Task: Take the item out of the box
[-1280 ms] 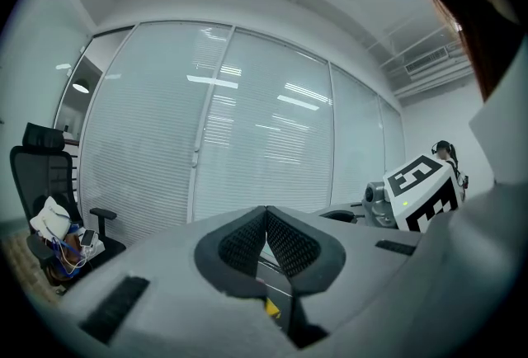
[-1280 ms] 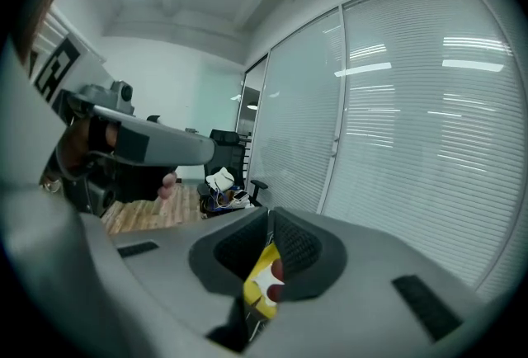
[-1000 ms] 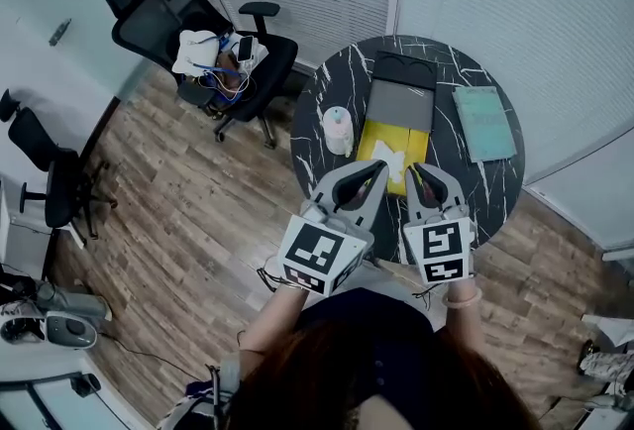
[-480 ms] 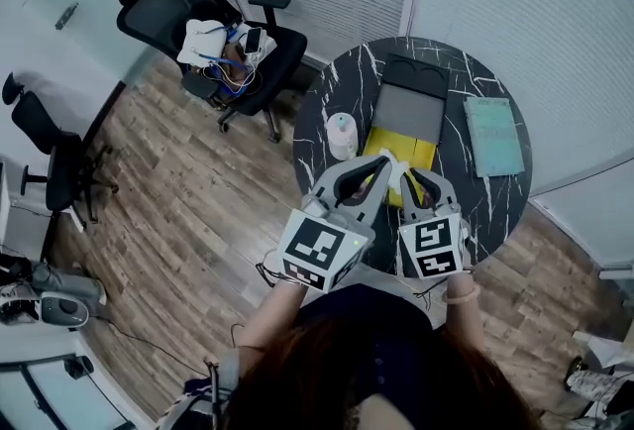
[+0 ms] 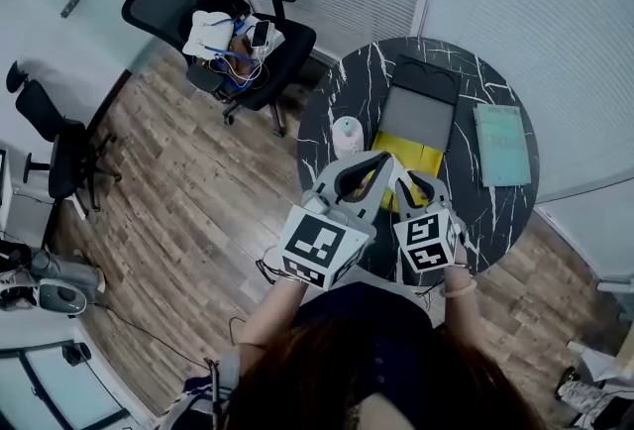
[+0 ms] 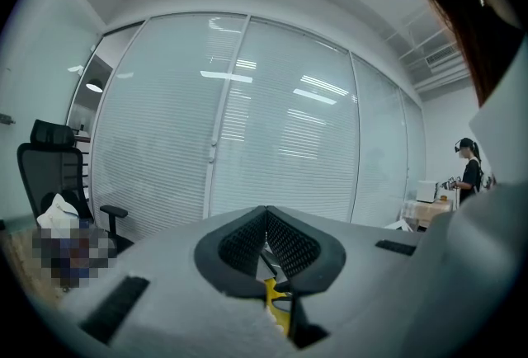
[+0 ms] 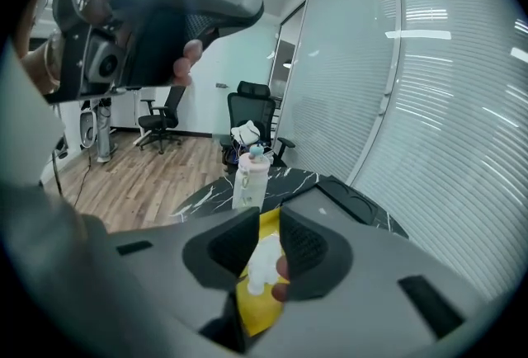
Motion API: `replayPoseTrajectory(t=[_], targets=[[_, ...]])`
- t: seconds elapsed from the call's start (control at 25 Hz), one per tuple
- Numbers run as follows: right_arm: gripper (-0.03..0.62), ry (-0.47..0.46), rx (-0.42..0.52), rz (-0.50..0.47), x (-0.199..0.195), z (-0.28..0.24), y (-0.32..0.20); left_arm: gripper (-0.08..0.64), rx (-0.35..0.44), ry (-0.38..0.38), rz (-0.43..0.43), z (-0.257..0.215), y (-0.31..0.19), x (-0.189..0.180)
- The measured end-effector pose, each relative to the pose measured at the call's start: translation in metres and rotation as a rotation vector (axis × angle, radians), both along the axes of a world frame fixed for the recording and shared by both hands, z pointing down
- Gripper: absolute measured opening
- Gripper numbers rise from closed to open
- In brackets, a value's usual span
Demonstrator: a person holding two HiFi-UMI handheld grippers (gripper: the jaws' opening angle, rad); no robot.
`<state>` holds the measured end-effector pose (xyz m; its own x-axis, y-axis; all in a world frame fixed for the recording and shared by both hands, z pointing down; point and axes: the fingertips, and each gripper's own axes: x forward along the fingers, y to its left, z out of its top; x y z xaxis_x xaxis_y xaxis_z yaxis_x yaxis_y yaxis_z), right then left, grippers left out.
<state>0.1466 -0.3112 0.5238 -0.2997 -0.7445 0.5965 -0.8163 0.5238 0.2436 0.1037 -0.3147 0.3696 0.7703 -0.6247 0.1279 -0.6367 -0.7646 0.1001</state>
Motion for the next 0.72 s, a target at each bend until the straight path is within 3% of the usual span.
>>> replayPoseTrajectory(t=[0.72], targets=[[0.1, 0.119, -0.142, -0.081, -0.002, 0.084, -0.022, 0.026, -0.047, -0.018, -0.031, 0.017, -0.026, -0.001]])
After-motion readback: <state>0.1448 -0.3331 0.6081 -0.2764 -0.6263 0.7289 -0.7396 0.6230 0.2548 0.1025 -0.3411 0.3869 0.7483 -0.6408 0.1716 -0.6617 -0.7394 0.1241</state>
